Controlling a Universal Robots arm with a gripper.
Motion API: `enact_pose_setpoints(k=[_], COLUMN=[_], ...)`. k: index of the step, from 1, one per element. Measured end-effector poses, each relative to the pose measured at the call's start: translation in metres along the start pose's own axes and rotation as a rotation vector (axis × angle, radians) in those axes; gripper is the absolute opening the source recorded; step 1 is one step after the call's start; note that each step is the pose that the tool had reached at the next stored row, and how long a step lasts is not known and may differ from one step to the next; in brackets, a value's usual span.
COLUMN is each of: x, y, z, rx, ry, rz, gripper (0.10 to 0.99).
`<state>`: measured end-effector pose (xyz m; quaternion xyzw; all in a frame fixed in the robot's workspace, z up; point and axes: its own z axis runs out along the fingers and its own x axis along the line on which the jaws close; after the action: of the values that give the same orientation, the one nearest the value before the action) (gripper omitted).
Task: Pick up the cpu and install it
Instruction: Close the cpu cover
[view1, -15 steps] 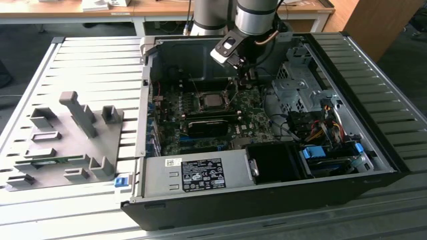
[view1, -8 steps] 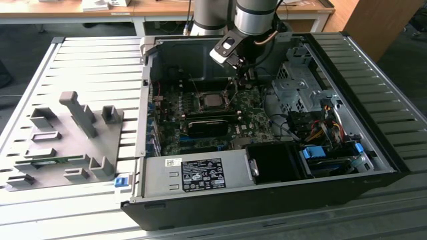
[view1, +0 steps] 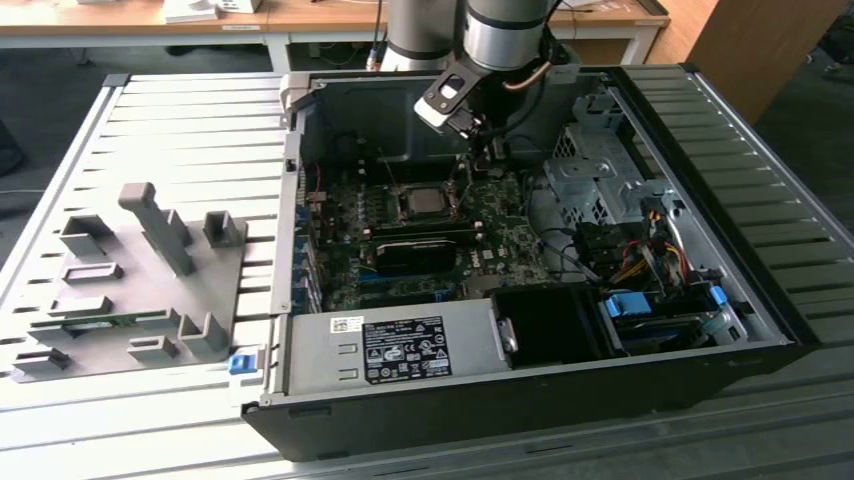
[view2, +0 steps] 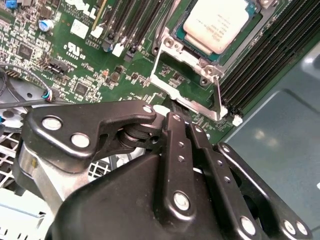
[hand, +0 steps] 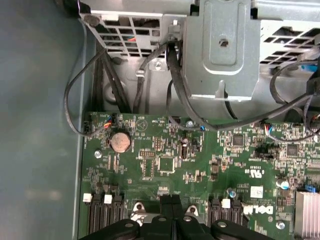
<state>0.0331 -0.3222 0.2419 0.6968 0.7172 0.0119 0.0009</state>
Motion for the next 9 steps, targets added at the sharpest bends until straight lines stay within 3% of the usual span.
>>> enact_pose_setpoints(k=[9], x=[0.0002], y=[-0.0077], z=[0.0003], rx=[0.0], ry=[0.0], rz=[0.0], gripper=[0.106])
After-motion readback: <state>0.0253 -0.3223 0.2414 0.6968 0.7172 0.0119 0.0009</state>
